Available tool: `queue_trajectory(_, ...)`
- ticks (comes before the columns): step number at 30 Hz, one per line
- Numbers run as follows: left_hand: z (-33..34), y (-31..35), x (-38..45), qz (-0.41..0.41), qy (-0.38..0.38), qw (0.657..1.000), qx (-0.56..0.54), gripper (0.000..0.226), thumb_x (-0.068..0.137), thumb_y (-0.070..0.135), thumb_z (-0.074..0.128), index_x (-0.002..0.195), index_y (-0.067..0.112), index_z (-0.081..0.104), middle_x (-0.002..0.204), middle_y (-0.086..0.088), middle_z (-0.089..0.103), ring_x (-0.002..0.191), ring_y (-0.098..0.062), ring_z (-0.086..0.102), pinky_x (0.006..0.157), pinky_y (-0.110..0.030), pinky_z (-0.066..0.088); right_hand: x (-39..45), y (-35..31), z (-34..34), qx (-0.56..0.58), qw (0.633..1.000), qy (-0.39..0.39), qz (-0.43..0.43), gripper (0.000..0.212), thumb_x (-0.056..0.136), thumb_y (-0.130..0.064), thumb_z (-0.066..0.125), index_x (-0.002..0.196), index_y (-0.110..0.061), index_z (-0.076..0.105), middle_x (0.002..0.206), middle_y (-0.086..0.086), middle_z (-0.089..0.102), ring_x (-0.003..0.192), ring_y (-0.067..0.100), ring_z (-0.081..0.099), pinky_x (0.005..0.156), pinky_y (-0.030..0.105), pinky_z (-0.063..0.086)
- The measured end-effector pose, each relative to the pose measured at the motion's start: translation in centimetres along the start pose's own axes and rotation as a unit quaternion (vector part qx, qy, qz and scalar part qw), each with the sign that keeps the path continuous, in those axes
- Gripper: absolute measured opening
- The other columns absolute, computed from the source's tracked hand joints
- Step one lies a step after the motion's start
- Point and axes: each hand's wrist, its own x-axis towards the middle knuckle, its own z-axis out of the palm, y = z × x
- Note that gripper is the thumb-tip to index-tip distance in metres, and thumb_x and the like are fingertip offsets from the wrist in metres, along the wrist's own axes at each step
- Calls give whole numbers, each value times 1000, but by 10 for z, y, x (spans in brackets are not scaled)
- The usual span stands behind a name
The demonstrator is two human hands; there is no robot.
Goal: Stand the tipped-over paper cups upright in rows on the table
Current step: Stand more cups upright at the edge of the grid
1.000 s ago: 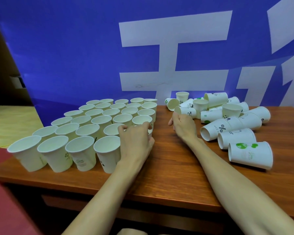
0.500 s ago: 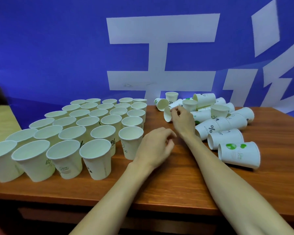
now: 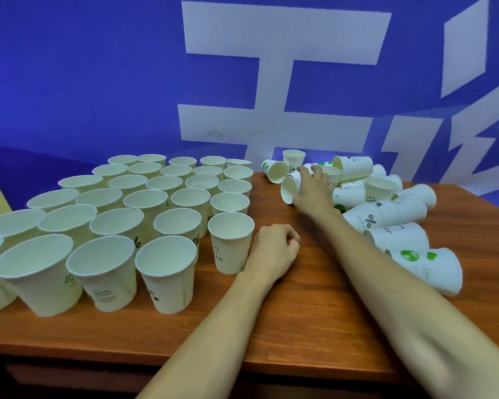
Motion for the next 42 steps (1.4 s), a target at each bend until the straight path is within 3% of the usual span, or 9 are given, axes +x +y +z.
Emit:
queue_trajectory(7,4,-2,2,5,19,1000,-9,20,90,20,52,97,22,71,92,1,70,80,-12,58,74,-24,47,23,-1,12,-175,980,-69,-71,76,83,-16,63,149,-24,25,152,9,25,136,32,28,107,47,27)
queue_trajectory(16,7,-3,5,10,20,1000,-12,20,92,20,51,100,22,70,92,3,68,78,-9,56,68,-20,42,23,-8,22,-197,975,-66,-85,75,82,-13,64,147,-22,27,144,9,39,132,32,34,106,46,30)
queue_trajectory(20,7,-4,6,8,17,1000,-14,19,93,21,52,100,24,69,94,5,68,80,-9,58,69,-18,45,23,-10,19,-187,977,-67,-79,79,81,-23,68,148,-20,27,141,11,40,130,33,37,105,45,32)
queue_trajectory(27,5,-2,0,19,24,999,-10,19,90,21,51,97,26,68,88,8,66,79,-9,59,72,-21,48,6,-11,-6,-20,999,-32,-36,75,76,-34,71,141,-21,36,135,8,47,127,30,42,104,44,31)
queue_trajectory(30,2,-1,-4,34,54,998,-7,21,89,20,50,102,26,65,91,7,67,83,-10,61,78,-29,53,-9,-7,-14,69,997,-13,-19,74,71,-35,72,137,-21,41,128,4,53,121,27,47,98,44,36)
queue_trajectory(36,2,9,-19,99,116,988,-4,20,89,16,53,104,22,64,89,10,59,77,-8,56,72,-23,46,-49,5,-36,247,967,-52,32,84,64,-37,76,137,-18,40,131,2,51,119,25,49,96,44,43)
queue_trajectory(39,-1,20,-23,125,145,982,-2,24,88,15,56,111,20,61,98,5,56,79,-11,56,76,-33,51,-68,12,-47,327,941,-78,35,83,59,-41,77,131,-18,42,120,1,58,108,20,56,91,38,47)
queue_trajectory(42,-2,28,-31,151,178,972,38,37,87,13,56,122,20,54,113,2,52,84,-18,60,73,-39,53,-84,18,-57,362,927,-92,20,70,70,-27,81,129,-19,44,117,0,58,107,16,56,82,28,45)
